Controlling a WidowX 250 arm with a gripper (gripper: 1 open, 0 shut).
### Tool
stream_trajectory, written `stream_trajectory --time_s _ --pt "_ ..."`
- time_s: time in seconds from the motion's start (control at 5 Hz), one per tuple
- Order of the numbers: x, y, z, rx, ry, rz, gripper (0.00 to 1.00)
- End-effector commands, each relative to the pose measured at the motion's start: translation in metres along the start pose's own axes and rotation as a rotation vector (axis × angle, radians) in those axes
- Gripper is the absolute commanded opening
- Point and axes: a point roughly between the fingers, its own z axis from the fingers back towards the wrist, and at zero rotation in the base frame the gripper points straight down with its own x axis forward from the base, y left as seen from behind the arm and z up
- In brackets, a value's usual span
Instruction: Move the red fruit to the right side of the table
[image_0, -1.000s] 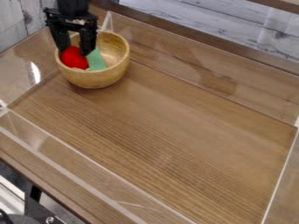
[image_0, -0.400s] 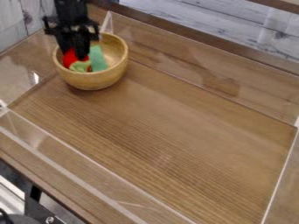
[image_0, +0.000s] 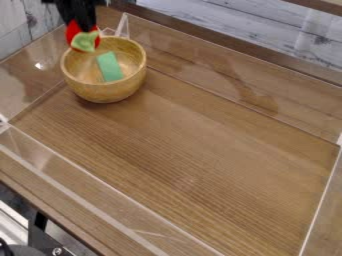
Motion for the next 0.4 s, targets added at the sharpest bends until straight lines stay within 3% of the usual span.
stream_trajectory --time_s 0.0,0.2 --pt "0.002 -0.021 0.047 -0.002 -0.101 -0.062 0.0" --pt "-0.001 -0.049 0.06 -0.034 -0.118 -0.122 0.0"
